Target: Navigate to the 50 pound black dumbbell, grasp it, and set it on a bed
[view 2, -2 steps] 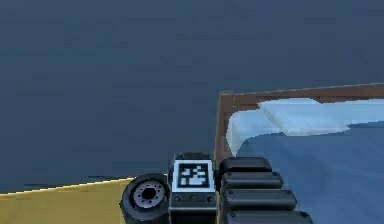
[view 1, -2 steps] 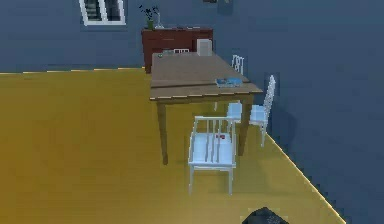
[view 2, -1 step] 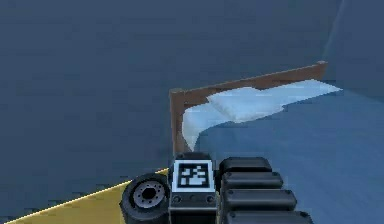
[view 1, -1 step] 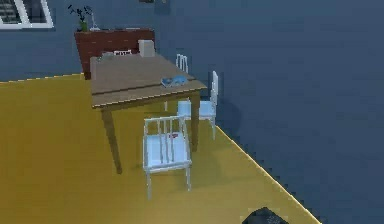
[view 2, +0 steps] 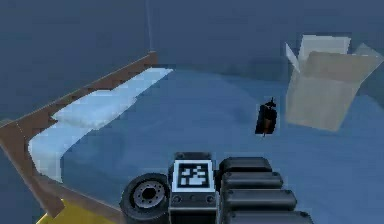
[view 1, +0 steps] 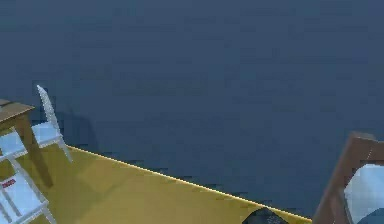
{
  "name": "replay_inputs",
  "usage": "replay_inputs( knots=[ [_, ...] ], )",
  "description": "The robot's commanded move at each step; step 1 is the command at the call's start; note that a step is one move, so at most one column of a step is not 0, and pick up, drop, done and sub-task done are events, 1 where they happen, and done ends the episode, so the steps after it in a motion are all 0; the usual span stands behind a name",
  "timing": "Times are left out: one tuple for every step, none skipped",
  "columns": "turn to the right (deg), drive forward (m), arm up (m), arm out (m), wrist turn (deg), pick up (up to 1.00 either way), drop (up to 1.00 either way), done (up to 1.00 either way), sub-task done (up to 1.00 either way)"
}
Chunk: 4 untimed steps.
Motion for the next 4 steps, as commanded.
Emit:
replay_inputs(
  knots=[
    [45.0, 0.0, 0.0, 0.0, 0.0, 0.0, 0.0, 0.0, 0.0],
    [45.0, 0.0, 0.0, 0.0, 0.0, 0.0, 0.0, 0.0, 0.0],
    [21.0, 0.0, 0.0, 0.0, 0.0, 0.0, 0.0, 0.0, 0.0],
    [0.0, 0.15, 0.0, 0.0, 0.0, 0.0, 0.0, 0.0, 0.0]
  ],
)
